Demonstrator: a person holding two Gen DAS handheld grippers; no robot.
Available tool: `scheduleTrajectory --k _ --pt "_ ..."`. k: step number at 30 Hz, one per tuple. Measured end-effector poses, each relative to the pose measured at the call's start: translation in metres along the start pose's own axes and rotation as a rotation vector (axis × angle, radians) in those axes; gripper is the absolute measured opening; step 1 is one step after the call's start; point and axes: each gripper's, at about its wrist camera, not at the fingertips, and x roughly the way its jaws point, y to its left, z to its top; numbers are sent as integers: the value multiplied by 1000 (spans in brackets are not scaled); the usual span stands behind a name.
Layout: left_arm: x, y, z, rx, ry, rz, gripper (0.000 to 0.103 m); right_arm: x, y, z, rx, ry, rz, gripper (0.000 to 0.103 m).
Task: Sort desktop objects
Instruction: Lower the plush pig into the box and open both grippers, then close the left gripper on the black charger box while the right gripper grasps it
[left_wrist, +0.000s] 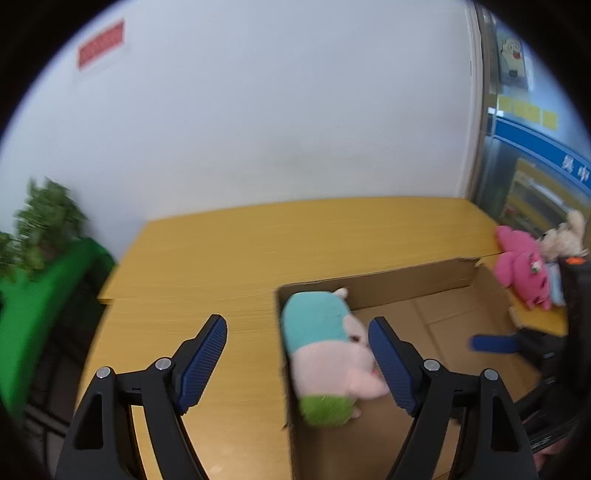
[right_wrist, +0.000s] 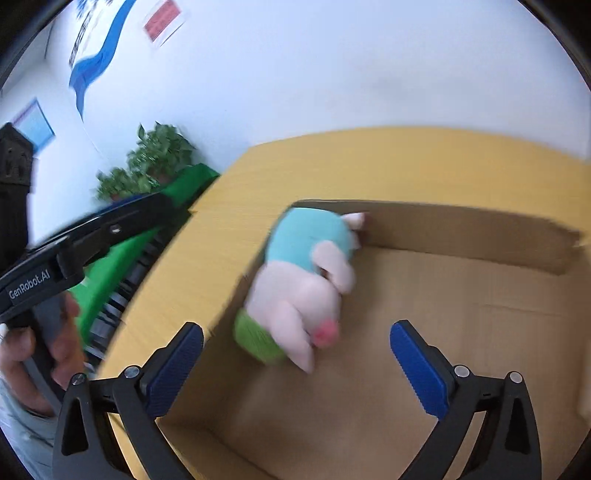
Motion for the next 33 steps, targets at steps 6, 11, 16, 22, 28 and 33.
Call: scheduleTrajectory --k 6,11,16,22,28,33 --pt "-55 -20 -47 -70 -44 -37 80 -85 47 -40 -62 -61 -148 103" --pt "-88 -56 -71 -55 -62 -84 80 -118 44 -72 -113 -130 -232 103" --pt "-123 -76 -86 -44 -93 -109 80 -154 54 -100 -148 -168 -260 103" --pt "-156 -94 -113 -59 -90 -161 80 -164 50 -124 -167 -201 -235 103" --pt "-162 -120 -160 -77 -10 -231 80 -183 31 -163 -170 -193 -196 103" --pt "-147 -148 -208 -47 115 -325 80 -186 9 -219 -181 -114 -72 103"
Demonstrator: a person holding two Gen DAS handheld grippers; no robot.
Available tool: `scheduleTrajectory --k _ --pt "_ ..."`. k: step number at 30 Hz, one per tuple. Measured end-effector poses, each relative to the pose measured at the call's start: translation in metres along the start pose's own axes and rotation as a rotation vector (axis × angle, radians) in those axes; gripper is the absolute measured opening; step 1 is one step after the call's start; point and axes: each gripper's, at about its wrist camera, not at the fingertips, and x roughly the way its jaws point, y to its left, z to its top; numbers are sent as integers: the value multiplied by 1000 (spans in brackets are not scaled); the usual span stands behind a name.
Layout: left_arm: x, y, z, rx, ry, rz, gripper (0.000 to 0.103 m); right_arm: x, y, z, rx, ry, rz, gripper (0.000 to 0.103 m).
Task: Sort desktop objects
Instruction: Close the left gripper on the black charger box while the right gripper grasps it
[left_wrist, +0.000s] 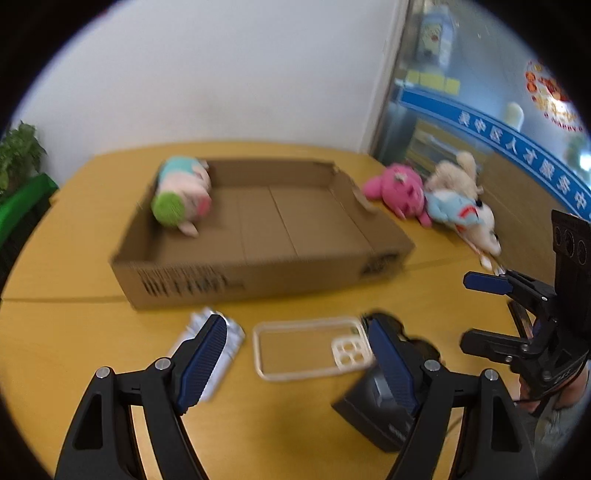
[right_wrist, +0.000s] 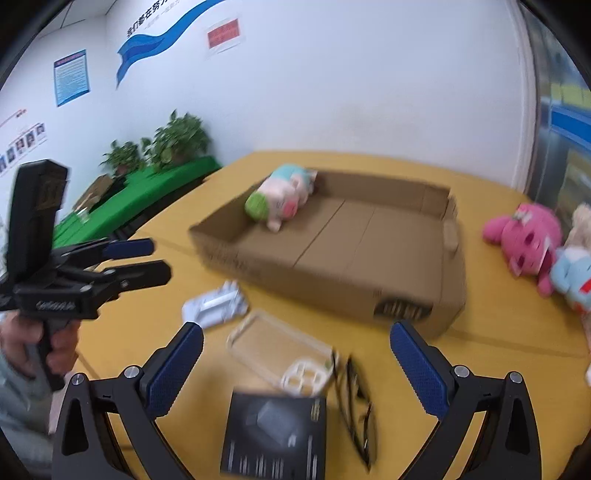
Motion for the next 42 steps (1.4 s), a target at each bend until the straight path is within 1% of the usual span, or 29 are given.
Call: scheduleTrajectory --k 2,3,5,7,10,12,13,16,18,20,22,24,26,29,30,31,32,33,36,38,40,42 --pt "15 -3 -18 -5 65 -39 80 0 -13 -27 35 54 83 103" --pt "22 -3 -26 -20 93 -50 80 -1 -18 -40 55 80 106 102" --pt "36 -2 -41 -64 158 -66 80 3 -24 -64 69 139 121 102" --pt "46 -4 -51 -76 213 -105 79 10 -23 -81 70 191 138 102" --pt "54 -7 -60 -97 236 -172 79 30 -14 -102 64 263 166 99" --pt "60 -7 -63 -117 260 -197 79 38 -8 -111 57 295 180 93" --pt "64 -6 -65 -126 272 -204 79 41 -4 -115 56 305 190 94" --pt "68 -2 -69 -147 285 -215 79 48 4 -119 59 312 204 93" --pt "71 4 -71 -160 295 -215 79 52 14 -117 58 308 247 91" --pt "71 10 -73 -173 297 -215 79 49 24 -116 26 292 278 91" --pt "72 16 -74 -186 301 -229 78 51 30 -113 -5 282 253 92" --pt "75 18 -73 -200 302 -244 78 59 27 -114 -2 303 211 92" --pt "80 16 -72 -197 306 -275 78 69 23 -117 10 330 197 92" --pt "92 7 -71 -178 329 -318 77 75 27 -119 -10 332 191 87" --pt "96 5 -72 -176 340 -330 71 76 30 -118 -23 324 181 82" --pt "99 2 -72 -174 354 -329 72 76 32 -118 -31 320 180 79" --pt "100 2 -73 -174 348 -321 72 76 34 -117 -39 318 192 77" --pt "99 2 -73 -177 346 -322 69 76 35 -117 -47 319 193 77" --pt "93 9 -75 -200 348 -353 56 76 30 -118 -39 320 205 77" --pt "92 15 -76 -223 347 -355 56 76 24 -117 -20 323 208 77" --pt "94 18 -76 -237 342 -360 56 78 26 -115 -32 316 202 77" --pt "93 19 -74 -240 326 -343 56 85 34 -114 -69 318 159 75"
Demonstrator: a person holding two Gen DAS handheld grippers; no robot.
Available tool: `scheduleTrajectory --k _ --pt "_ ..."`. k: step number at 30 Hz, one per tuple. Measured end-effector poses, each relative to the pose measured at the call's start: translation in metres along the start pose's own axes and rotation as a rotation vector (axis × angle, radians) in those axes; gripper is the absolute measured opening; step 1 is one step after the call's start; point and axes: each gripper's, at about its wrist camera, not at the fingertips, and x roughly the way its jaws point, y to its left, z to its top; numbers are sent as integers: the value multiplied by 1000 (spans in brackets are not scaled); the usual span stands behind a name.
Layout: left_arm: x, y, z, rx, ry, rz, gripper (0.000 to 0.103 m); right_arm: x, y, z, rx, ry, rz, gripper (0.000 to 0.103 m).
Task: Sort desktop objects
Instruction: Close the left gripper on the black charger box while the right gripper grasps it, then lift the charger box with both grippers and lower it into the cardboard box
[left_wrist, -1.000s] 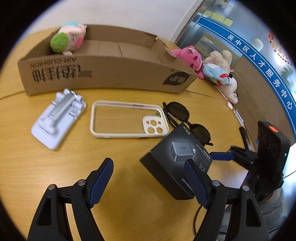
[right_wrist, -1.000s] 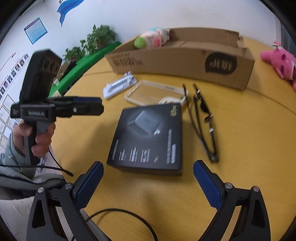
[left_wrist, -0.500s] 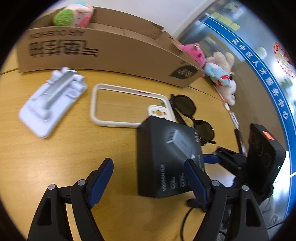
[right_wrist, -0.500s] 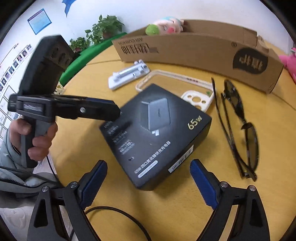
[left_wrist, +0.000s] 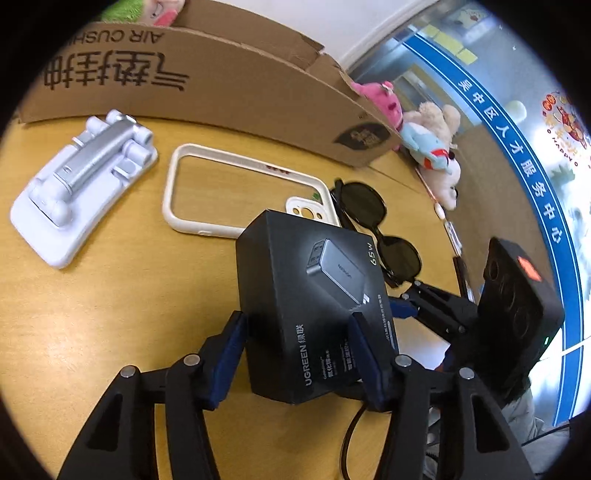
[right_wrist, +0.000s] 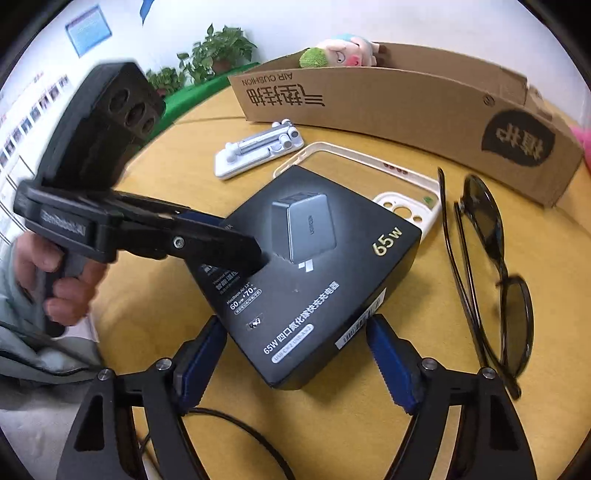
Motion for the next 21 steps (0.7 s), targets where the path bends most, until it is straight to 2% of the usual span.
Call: scheduleTrajectory --k 2,7,11,21 --pt "-3 -2 1 14 -11 21 55 5 5 4 -13 2 -37 74" --pt "-19 -9 3 34 -44 68 54 3 13 9 -21 -9 -43 68" --pt "-44 -20 13 61 -116 82 53 -12 21 20 -42 -62 -57 67" --pt "-93 -55 78 204 -277 116 53 -60 19 85 -114 -209 -110 67"
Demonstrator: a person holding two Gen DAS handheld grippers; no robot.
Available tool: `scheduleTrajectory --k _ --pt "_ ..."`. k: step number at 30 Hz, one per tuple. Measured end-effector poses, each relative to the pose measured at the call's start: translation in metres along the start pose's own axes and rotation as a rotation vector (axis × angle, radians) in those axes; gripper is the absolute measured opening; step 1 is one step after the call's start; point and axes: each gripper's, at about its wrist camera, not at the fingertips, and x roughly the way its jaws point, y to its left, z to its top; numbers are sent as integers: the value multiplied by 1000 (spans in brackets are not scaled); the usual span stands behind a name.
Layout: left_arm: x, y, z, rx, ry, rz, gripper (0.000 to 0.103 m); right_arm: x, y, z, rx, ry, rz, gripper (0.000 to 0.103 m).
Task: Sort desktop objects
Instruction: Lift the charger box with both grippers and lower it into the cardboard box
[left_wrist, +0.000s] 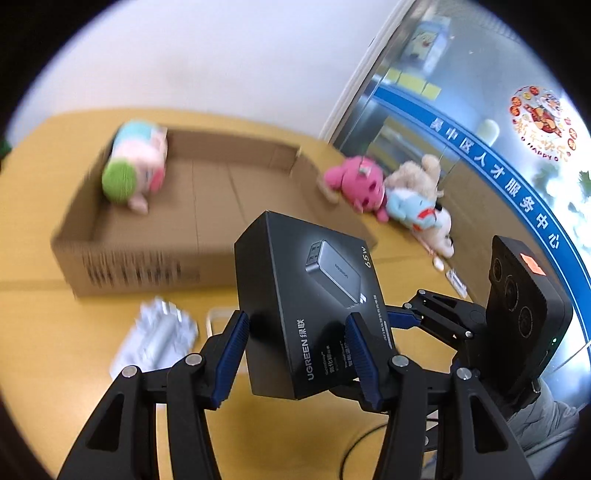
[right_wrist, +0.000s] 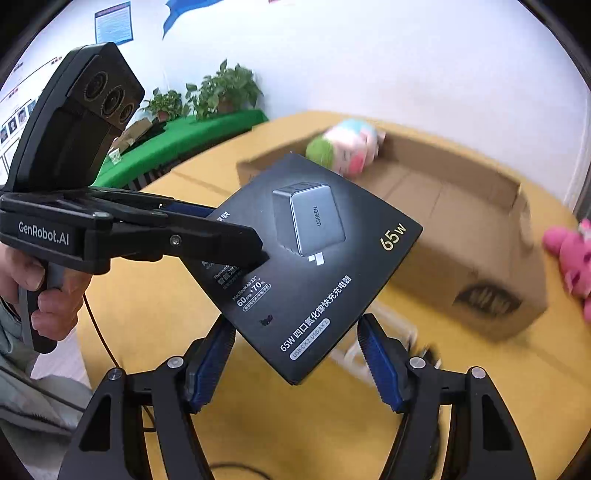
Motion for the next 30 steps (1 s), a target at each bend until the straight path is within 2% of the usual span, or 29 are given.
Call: scheduleTrajectory --k 5,11,17,25,30 --pt "-13 -5 52 101 -81 11 53 -18 -17 46 -43 -77 -41 67" --pt "-26 -1 113 141 -173 6 54 -28 -31 113 -123 -152 -101 67" --pt "-31 1 166 176 -251 39 54 -33 -54 175 -155 -198 -114 67" --pt "-12 22 217 158 -285 55 54 -12 -90 234 -169 -189 -120 67" --pt "13 44 242 143 -267 57 54 13 -118 257 -144 -178 -104 67"
